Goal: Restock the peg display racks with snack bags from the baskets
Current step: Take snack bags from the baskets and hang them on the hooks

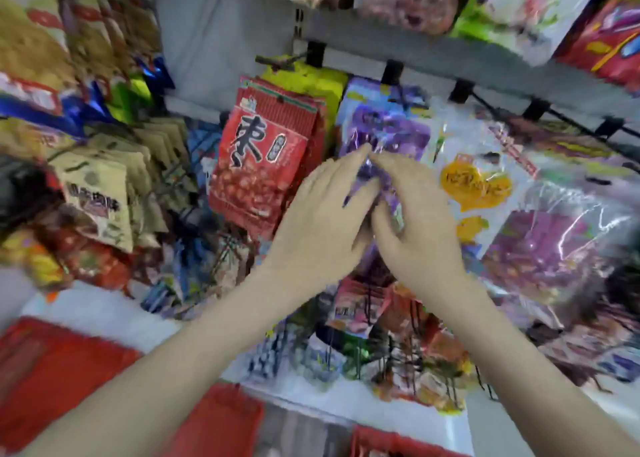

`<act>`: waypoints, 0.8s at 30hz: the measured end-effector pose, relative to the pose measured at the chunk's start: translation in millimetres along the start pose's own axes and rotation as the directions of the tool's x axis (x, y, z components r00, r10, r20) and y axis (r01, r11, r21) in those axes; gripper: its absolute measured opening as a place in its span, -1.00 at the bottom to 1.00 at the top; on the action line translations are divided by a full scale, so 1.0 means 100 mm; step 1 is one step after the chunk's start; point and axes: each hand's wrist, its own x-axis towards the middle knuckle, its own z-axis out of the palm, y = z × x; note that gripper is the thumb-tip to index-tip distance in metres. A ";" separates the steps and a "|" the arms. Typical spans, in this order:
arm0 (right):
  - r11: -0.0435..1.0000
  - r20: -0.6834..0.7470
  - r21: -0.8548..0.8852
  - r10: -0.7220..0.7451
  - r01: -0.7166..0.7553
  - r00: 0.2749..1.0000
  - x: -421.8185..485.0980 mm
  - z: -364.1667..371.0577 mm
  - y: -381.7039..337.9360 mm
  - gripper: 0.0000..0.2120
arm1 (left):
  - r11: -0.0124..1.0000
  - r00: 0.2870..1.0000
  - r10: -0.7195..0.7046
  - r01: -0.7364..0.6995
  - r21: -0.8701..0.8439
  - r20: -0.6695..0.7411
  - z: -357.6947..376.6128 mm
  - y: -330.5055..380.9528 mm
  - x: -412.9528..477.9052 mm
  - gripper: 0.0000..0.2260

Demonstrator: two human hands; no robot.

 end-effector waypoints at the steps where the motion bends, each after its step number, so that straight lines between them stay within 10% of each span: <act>1: 0.999 0.062 0.033 0.009 -0.011 0.998 -0.24 0.07 0.00 -0.62 | 1.000 0.998 -0.019 0.019 0.000 0.057 0.06 0.07 -0.26 -0.64; 6: 0.983 0.378 0.108 0.097 -0.148 0.921 -1.87 0.41 0.25 -0.57 | 0.955 0.879 -0.276 0.297 0.007 0.390 0.63 0.67 -1.61 -0.66; 14: 0.940 0.730 -0.030 0.252 -0.339 0.635 -4.56 0.71 0.96 -0.54 | 0.797 0.461 -0.456 0.593 0.118 0.762 2.04 1.89 -3.69 -0.63; 19: 0.884 0.834 -0.168 0.364 -0.437 0.416 -6.30 1.06 1.66 -0.56 | 0.775 0.206 -0.422 0.587 0.234 0.883 2.95 2.12 -5.02 -0.64; 24: 0.798 0.874 -0.361 0.470 -0.482 0.125 -7.94 1.58 2.49 -0.54 | 0.911 0.196 -0.294 0.355 0.211 0.936 4.06 2.19 -6.18 -0.52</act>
